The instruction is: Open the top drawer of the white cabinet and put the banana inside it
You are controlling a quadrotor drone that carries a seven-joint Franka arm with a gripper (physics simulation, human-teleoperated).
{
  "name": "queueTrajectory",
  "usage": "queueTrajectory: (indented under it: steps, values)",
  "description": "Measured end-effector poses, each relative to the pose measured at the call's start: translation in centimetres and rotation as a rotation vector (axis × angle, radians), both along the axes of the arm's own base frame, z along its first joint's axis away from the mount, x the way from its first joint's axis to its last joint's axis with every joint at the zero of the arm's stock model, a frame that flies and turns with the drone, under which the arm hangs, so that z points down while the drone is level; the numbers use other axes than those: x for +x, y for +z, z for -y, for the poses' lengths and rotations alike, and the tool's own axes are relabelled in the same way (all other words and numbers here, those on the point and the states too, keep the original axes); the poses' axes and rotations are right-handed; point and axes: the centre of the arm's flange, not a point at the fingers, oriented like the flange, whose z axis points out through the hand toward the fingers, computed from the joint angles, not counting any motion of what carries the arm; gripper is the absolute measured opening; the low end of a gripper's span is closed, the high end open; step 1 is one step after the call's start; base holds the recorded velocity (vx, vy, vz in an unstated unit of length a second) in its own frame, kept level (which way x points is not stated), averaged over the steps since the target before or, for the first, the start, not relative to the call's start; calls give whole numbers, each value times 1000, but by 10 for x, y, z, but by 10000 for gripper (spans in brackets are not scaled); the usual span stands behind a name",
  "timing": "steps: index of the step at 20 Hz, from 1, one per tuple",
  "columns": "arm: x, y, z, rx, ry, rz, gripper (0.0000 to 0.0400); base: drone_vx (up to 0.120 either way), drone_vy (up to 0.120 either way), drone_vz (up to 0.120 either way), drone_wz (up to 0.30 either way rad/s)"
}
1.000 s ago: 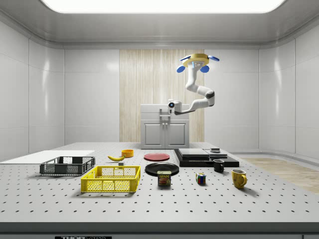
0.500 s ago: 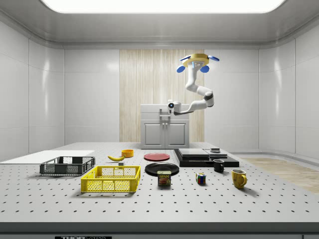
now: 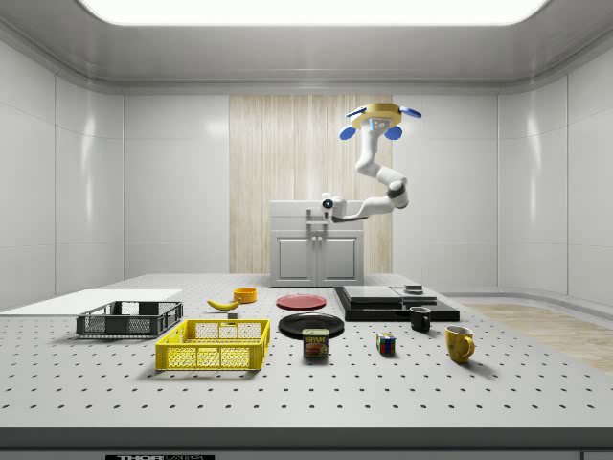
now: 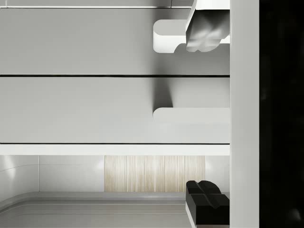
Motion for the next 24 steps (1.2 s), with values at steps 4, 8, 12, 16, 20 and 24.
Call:
queueTrajectory:
  steps: [4,8,12,16,20,24]
  values:
    - [16,0,-9,0,0,0,400,0,0,0,0]
    - [33,0,-15,0,0,0,400,0,0,0,0]
    - [43,0,-29,0,0,0,400,0,0,0,0]
    - [47,0,-47,1,1,0,400,0,0,0,0]
    - [50,0,-63,1,1,0,400,0,0,0,0]
    - [51,3,-72,1,1,0,400,0,0,0,0]
